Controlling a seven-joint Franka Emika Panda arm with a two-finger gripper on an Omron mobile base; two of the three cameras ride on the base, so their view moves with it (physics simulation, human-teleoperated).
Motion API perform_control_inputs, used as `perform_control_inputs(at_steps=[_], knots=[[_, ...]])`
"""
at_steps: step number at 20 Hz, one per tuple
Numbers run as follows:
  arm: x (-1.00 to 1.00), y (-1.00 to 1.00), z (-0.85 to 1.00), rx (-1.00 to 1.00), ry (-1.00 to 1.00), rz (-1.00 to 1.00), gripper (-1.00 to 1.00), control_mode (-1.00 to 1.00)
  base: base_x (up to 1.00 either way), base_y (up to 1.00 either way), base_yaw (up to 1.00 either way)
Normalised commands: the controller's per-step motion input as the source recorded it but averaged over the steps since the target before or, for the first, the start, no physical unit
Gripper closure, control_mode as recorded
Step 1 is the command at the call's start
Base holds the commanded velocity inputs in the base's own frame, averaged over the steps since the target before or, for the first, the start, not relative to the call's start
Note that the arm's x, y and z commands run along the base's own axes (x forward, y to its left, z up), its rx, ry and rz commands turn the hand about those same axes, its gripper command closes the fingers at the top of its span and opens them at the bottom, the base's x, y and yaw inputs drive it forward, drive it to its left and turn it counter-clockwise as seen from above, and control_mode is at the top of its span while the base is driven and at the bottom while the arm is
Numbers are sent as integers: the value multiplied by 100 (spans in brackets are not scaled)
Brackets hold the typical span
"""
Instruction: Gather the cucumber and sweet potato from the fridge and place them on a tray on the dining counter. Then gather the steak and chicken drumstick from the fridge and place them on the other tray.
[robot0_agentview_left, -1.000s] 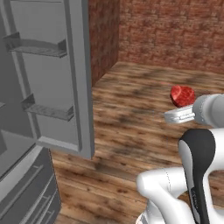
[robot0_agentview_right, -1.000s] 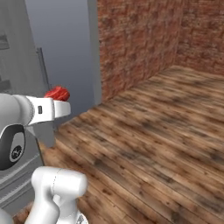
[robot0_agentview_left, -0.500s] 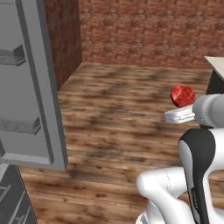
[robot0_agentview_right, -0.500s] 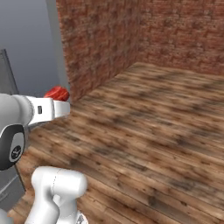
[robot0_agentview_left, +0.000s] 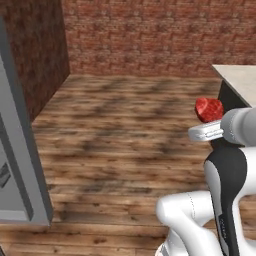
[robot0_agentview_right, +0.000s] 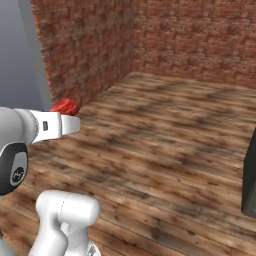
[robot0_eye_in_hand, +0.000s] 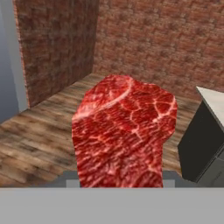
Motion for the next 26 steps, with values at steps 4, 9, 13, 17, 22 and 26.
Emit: perform_control_inputs(at_steps=[4, 9, 13, 17, 22, 26], knots=[[0, 0, 0, 0, 0, 0, 100, 100, 59, -28, -14], [0, 0, 0, 0, 0, 0, 100, 100, 61, -24, -11], [0, 0, 0, 0, 0, 0, 100, 100, 63, -21, -11], [0, 0, 0, 0, 0, 0, 100, 100, 63, -19, -12], [0, 0, 0, 0, 0, 0, 100, 100, 67, -12, -13], [0, 0, 0, 0, 0, 0, 100, 100, 70, -7, -13]])
